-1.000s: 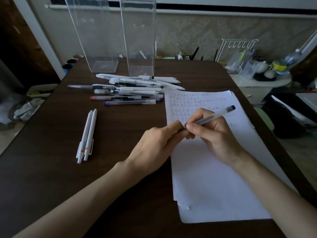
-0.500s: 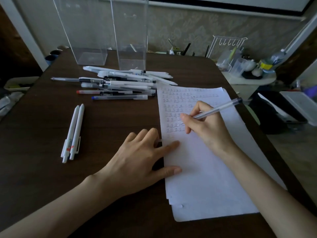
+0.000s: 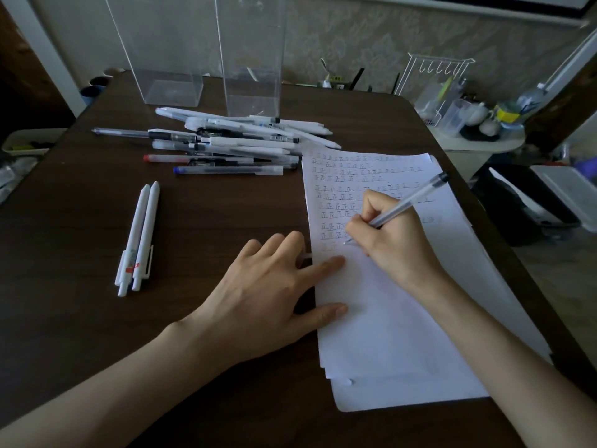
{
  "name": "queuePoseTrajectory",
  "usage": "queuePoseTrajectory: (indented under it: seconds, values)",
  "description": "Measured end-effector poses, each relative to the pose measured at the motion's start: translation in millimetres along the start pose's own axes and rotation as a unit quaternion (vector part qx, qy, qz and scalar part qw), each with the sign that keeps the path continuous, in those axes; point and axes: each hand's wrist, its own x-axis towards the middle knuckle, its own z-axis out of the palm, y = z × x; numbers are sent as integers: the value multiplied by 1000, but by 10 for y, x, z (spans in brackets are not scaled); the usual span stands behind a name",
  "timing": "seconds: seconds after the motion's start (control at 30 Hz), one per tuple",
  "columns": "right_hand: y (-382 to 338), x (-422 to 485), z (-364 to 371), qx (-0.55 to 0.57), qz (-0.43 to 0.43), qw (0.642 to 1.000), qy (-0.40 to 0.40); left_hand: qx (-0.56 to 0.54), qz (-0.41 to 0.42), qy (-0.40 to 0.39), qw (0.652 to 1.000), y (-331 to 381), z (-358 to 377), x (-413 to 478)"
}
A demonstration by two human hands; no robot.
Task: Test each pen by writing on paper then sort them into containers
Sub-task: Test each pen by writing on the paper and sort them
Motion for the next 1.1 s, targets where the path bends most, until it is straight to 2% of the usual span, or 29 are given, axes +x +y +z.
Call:
queuePoseTrajectory:
  seconds: [0.33, 0.5, 0.6, 0.7, 0.8, 0.9, 1.0, 1.1]
  values:
    - [-14, -10, -3, -7, 4, 1000, -10, -35, 0, -10, 999, -14, -22, 3]
    - [-21, -26, -15, -12, 8, 1000, -14, -197, -42, 19, 979, -37, -61, 27]
    - [-20, -31, -8, -9, 12, 999, -31, -250, -75, 55, 964, -37, -56, 55]
    - [-22, -24, -11, 5, 11, 1000, -3, -297, -107, 97, 944, -58, -84, 86]
    - [-86, -26, -54, 98, -3, 995, -10, -260, -113, 130, 950, -95, -112, 92]
    - [-161, -21, -91, 205, -5, 977, -60, -216, -79, 148, 962, -104, -103, 82]
    - [-183, -27, -91, 225, -19, 969, -104, -205, -62, 166, 963, -57, -103, 83]
    - [-236, -46, -97, 229, -25, 967, -112, -218, -58, 177, 958, 36, -124, 89]
